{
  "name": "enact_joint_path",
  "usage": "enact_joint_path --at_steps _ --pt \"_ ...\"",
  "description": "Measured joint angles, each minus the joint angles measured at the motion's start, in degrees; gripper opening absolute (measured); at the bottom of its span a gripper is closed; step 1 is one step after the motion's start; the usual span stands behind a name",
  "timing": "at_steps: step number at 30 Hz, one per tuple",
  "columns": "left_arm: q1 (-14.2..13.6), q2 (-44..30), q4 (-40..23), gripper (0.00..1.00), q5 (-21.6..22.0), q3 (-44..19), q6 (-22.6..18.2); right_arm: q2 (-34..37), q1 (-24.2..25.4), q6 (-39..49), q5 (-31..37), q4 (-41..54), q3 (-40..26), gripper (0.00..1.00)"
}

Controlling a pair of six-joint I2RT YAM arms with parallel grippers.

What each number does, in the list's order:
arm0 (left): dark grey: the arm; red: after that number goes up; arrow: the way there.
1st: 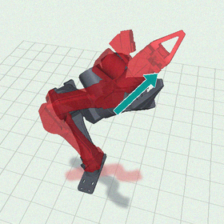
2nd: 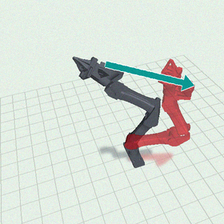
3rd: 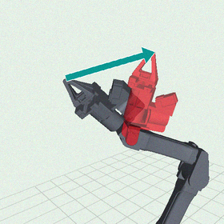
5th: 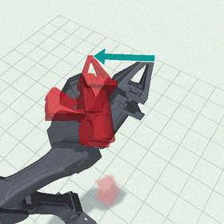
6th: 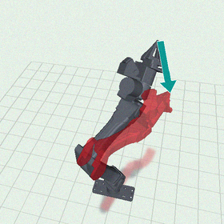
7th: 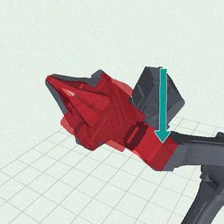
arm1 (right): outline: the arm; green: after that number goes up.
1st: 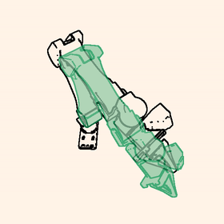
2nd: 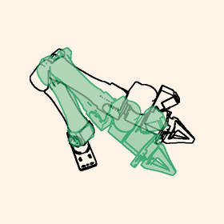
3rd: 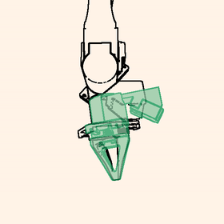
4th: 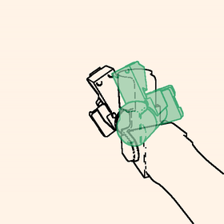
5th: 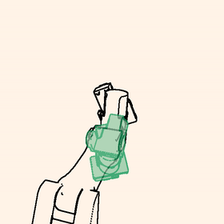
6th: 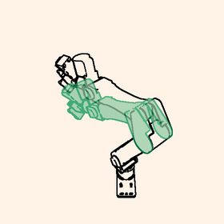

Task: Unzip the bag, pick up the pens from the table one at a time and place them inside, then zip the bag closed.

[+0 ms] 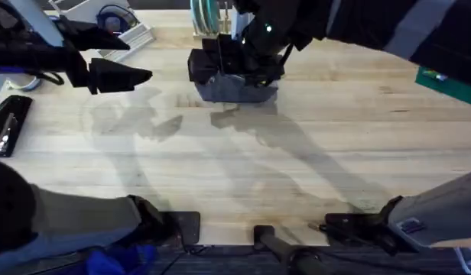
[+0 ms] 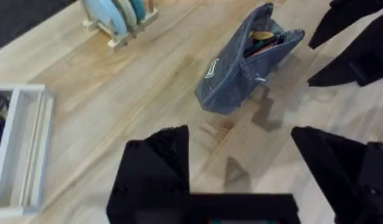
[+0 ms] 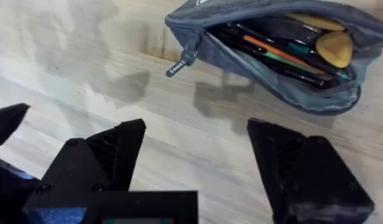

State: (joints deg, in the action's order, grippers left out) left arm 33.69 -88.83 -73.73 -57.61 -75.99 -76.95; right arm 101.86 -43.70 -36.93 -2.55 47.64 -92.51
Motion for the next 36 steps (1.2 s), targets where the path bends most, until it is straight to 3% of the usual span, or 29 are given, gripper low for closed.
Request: enact_joint_path --at_steps 8,19,36 --pt "0.0 -7.4 1.6 0.993 -5.4 0.0 -9.4 0.0 0.0 -0.8 0.0 0.0 0.0 0.996" --pt "0.0 -16.2 5.1 0.991 -9.8 0.0 -15.1 0.0 0.0 -2.2 0.1 -0.6 0.0 0.996" --pt "0.0 -19.4 12.6 0.991 -12.9 0.0 -17.3 1.6 -2.5 -5.1 3.0 -2.0 0.0 0.996"
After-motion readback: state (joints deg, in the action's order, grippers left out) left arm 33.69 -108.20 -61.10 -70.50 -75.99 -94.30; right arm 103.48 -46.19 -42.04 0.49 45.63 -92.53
